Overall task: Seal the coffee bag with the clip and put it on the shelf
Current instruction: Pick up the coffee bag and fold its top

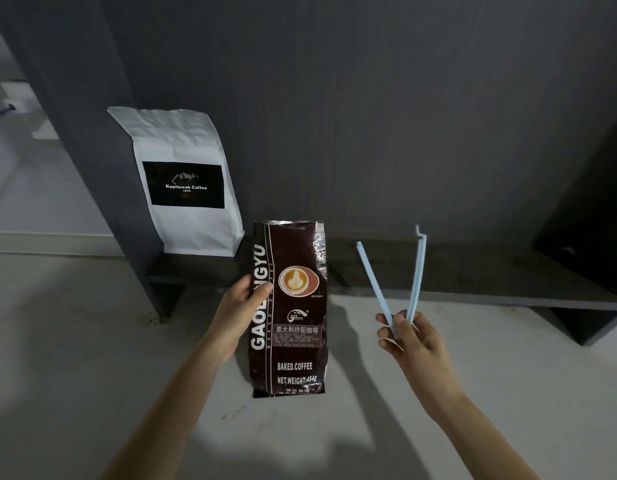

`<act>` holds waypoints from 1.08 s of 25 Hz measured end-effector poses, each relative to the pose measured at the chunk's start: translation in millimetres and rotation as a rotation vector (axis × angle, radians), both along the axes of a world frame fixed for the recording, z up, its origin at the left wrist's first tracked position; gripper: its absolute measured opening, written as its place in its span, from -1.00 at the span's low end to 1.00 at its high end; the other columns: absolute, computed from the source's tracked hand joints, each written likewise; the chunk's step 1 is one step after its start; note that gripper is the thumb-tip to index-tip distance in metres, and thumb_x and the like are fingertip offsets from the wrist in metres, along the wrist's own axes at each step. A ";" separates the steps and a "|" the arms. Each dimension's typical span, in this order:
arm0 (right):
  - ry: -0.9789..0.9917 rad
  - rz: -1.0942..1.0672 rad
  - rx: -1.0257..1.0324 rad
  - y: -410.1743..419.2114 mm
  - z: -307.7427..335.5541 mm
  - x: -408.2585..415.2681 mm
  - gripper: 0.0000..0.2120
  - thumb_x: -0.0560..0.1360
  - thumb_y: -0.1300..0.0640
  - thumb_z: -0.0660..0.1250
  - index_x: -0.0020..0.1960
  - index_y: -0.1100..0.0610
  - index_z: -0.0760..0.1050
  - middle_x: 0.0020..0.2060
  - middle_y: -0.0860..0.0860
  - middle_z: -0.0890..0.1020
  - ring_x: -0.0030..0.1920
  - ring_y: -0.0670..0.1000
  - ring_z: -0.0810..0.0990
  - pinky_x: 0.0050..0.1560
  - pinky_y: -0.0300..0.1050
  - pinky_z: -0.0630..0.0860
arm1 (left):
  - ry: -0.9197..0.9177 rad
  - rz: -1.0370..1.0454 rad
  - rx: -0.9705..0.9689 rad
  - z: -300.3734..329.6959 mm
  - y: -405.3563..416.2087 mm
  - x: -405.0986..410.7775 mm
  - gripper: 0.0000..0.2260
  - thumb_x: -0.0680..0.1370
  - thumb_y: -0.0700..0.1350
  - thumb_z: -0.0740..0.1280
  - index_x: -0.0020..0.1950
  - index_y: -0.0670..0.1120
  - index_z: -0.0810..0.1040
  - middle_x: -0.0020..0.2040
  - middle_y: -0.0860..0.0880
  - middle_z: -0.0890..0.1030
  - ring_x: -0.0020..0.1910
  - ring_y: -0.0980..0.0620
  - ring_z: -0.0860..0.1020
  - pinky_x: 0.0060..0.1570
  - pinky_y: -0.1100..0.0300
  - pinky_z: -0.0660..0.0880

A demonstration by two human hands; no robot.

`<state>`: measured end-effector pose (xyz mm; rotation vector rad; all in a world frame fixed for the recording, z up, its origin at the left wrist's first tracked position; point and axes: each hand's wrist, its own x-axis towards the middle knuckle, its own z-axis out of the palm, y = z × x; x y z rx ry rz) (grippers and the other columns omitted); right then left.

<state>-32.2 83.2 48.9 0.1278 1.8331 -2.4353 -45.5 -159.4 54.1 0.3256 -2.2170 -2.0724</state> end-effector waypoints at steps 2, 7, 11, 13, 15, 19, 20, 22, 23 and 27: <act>-0.009 -0.017 -0.057 -0.3 -1.3 2.6 -0.86 0.53 0.22 0.11 -0.18 0.16 0.38 -0.21 0.08 0.54 -0.41 -0.11 0.50 -0.33 -0.30 0.58 | 0.015 0.046 0.076 -1.5 7.4 7.8 -0.82 0.51 -0.13 0.25 0.10 -0.04 0.50 0.01 0.01 0.62 0.00 0.06 0.58 -0.02 0.16 0.49; -0.018 -0.056 -0.212 4.0 7.5 4.0 -0.80 0.54 0.30 0.02 -0.11 0.10 0.37 -0.32 0.04 0.38 -0.52 -0.12 0.33 -0.45 -0.28 0.41 | 0.039 -0.023 0.161 0.9 30.4 23.1 -0.85 0.50 -0.16 0.26 0.01 0.04 0.52 0.02 0.02 0.63 0.00 0.09 0.60 -0.02 0.18 0.49; -0.008 -0.091 -0.132 7.8 15.9 4.0 -0.79 0.54 0.22 0.07 0.10 0.20 0.41 -0.34 0.01 0.32 -0.48 -0.11 0.30 -0.32 -0.22 0.35 | 0.030 -0.116 0.163 -2.1 53.1 29.7 -0.84 0.50 -0.16 0.26 0.01 0.06 0.53 0.05 0.01 0.64 0.03 0.09 0.60 0.00 0.19 0.48; -0.007 -0.099 -0.031 5.9 18.0 5.8 -0.88 0.52 0.14 0.16 -0.04 0.14 0.46 -0.37 0.00 0.31 -0.41 -0.08 0.30 -0.23 -0.17 0.36 | 0.033 -0.132 0.134 -1.7 59.6 30.7 -0.84 0.50 -0.14 0.26 0.01 0.08 0.52 0.06 0.04 0.63 0.06 0.08 0.58 0.06 0.16 0.47; -0.006 -0.083 0.063 1.0 20.5 5.6 -0.92 0.48 0.12 0.24 -0.17 0.09 0.41 -0.39 0.00 0.34 -0.36 -0.06 0.34 -0.16 -0.15 0.38 | 0.045 -0.144 0.103 2.7 60.6 31.4 -0.83 0.50 -0.13 0.27 0.01 0.12 0.49 0.06 0.09 0.60 0.07 0.11 0.56 0.07 0.17 0.46; 0.039 0.031 0.178 -11.8 26.6 -0.4 -0.86 0.43 0.13 0.32 -0.20 0.15 0.37 -0.27 0.04 0.56 -0.21 -0.03 0.56 -0.12 -0.24 0.50 | 0.067 -0.163 0.060 10.0 57.2 34.0 -0.85 0.51 -0.11 0.24 -0.02 0.14 0.48 0.00 0.16 0.60 0.00 0.24 0.55 -0.10 0.34 0.44; 0.044 0.031 0.172 -14.0 27.7 -1.3 -0.85 0.42 0.15 0.33 -0.22 0.14 0.36 -0.27 0.04 0.58 -0.20 -0.03 0.59 -0.13 -0.26 0.53 | 0.067 -0.158 0.053 11.0 56.4 35.0 -0.87 0.52 -0.09 0.22 0.00 0.12 0.49 0.01 0.12 0.61 0.00 0.21 0.57 -0.10 0.34 0.44; 0.039 0.008 0.159 -15.5 28.3 -2.3 -0.84 0.42 0.16 0.33 -0.25 0.11 0.36 -0.27 0.04 0.60 -0.18 0.00 0.60 -0.06 -0.22 0.52 | 0.070 -0.136 0.044 12.8 54.8 35.2 -0.84 0.54 -0.03 0.19 0.05 0.06 0.51 0.03 0.04 0.63 0.02 0.15 0.58 -0.07 0.32 0.46; 0.030 -0.002 0.154 -14.9 27.4 -2.5 -0.84 0.41 0.16 0.34 -0.25 0.11 0.36 -0.27 0.05 0.60 -0.16 0.02 0.60 0.01 -0.16 0.51 | 0.075 -0.124 0.046 13.3 54.5 34.6 -0.83 0.54 -0.01 0.18 0.04 0.05 0.52 0.02 0.03 0.64 0.00 0.14 0.59 -0.08 0.33 0.47; -0.009 -0.040 0.165 -14.0 24.5 -1.9 -0.82 0.40 0.13 0.36 -0.27 0.08 0.36 -0.25 0.07 0.59 -0.09 0.10 0.60 0.12 -0.02 0.47 | 0.098 -0.119 0.041 14.6 55.8 34.9 -0.83 0.53 -0.03 0.19 -0.01 0.01 0.56 -0.06 0.05 0.67 -0.11 0.20 0.63 -0.21 0.45 0.50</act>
